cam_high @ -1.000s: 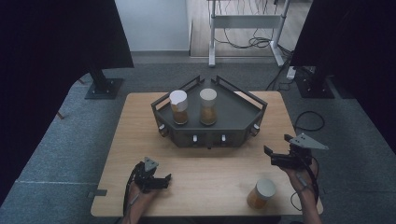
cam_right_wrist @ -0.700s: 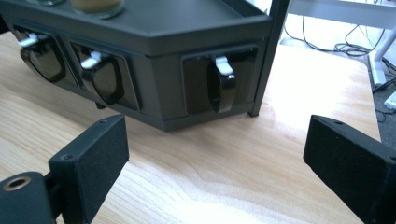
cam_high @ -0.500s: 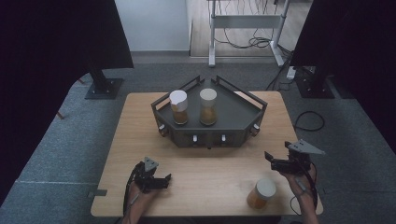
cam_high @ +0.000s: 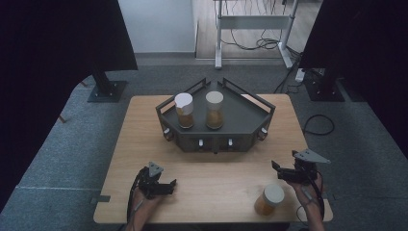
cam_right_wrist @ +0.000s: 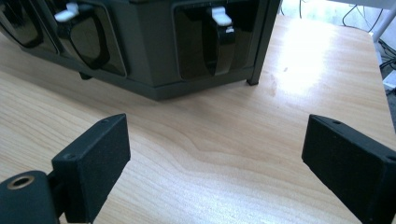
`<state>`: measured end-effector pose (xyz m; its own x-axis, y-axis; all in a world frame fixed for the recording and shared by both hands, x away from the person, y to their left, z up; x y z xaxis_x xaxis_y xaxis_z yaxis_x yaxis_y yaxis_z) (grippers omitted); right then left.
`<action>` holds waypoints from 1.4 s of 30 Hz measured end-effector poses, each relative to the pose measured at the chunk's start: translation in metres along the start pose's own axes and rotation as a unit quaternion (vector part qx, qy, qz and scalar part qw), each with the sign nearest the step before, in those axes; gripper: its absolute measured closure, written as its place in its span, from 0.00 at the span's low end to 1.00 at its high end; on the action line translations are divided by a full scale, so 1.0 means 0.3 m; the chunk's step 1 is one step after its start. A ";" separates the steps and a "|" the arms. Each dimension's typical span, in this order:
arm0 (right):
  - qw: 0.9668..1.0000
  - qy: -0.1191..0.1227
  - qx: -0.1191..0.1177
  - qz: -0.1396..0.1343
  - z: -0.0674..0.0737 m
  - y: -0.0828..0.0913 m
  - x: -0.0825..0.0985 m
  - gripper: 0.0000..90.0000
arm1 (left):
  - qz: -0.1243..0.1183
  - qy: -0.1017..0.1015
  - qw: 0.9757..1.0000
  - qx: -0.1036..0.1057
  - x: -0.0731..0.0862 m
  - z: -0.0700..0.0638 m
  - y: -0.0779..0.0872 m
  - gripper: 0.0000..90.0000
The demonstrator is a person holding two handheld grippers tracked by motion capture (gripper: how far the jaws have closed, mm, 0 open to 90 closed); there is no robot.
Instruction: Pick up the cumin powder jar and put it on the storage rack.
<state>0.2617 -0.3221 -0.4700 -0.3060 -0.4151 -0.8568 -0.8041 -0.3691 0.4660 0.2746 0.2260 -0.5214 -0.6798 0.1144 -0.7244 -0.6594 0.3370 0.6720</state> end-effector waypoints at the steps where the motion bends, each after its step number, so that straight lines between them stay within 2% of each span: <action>1: 1.000 0.000 0.000 0.002 0.001 -0.003 0.004 0.08 | 0.000 0.000 1.000 0.000 0.000 0.000 0.000 0.05; 21: 0.999 0.006 0.002 0.036 0.029 -0.039 0.062 0.08 | 0.000 0.000 1.000 0.000 0.000 0.000 0.000 0.05; 42: 0.997 0.004 0.000 0.081 0.048 -0.068 0.117 0.08 | 0.000 0.000 1.000 0.000 0.000 0.000 0.000 0.05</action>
<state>0.2601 -0.3173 -0.5129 -0.4275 -0.4753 -0.7690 -0.7448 -0.2969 0.5976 0.2746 0.2260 -0.5214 -0.6798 0.1146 -0.7244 -0.6593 0.3371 0.6721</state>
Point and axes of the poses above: each handheld gripper's, and its own axes: y roughly backward along the jaws, x roughly out of its underside, z roughly to its left, the point moved 8 cm from there along -y, roughly forward along the jaws, and after that the axes turned 14 degrees about y, right-handed, at the moved point
